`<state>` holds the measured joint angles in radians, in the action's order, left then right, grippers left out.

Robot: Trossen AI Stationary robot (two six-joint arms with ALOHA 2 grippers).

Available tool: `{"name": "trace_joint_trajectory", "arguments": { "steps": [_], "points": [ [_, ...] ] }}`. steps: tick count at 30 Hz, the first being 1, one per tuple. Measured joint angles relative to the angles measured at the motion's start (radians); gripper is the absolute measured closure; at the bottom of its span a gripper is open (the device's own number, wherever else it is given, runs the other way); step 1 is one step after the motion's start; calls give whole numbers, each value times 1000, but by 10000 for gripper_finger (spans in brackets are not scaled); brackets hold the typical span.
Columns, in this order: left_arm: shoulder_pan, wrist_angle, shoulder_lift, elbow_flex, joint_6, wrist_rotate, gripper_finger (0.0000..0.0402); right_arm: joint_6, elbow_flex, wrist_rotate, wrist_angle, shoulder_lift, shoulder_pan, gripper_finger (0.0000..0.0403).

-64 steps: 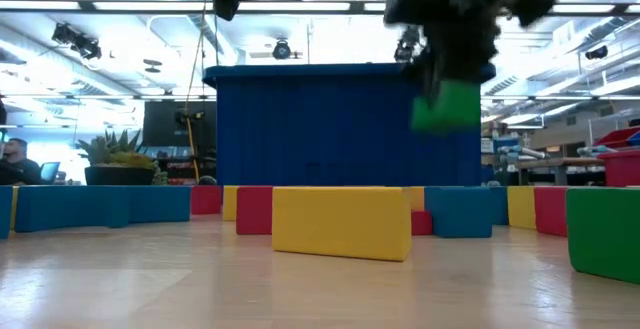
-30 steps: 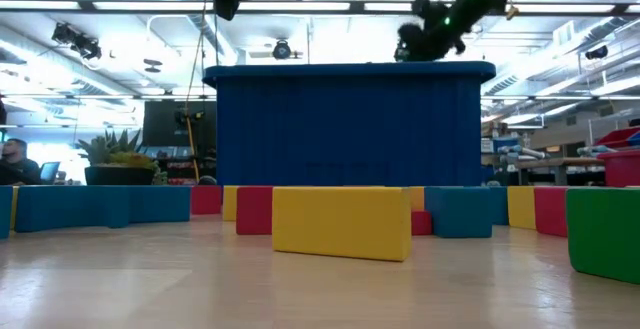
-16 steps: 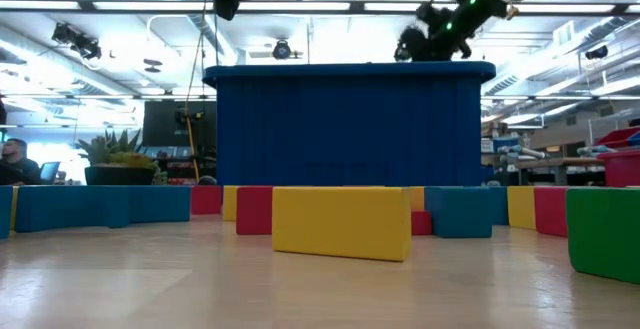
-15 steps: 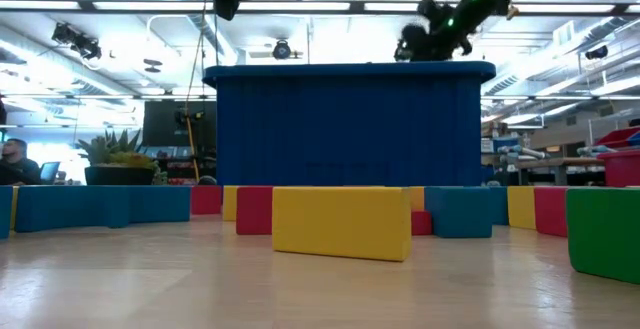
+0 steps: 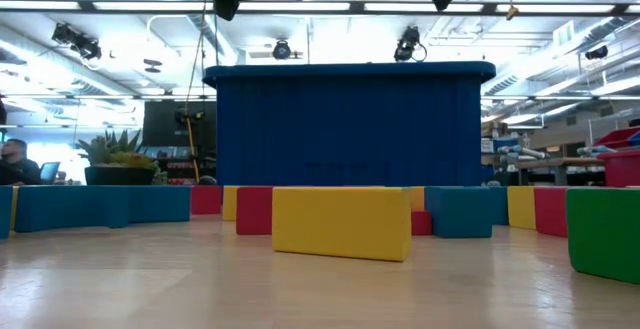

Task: Sort blocks
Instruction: Put the green block with the other green blocks into the blue bin

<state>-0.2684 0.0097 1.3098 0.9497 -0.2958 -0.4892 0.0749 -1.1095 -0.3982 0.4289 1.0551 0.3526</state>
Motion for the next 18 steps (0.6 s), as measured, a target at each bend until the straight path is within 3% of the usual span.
{"name": "trace_joint_trajectory", "arguments": {
  "steps": [9,18],
  "points": [
    [0,0,0,0,0,0,235,-45,0,4,79,106,-285,266],
    [0,-12,0,0,0,0,235,-29,0,77,82,244,-422,267]
  ]
}}
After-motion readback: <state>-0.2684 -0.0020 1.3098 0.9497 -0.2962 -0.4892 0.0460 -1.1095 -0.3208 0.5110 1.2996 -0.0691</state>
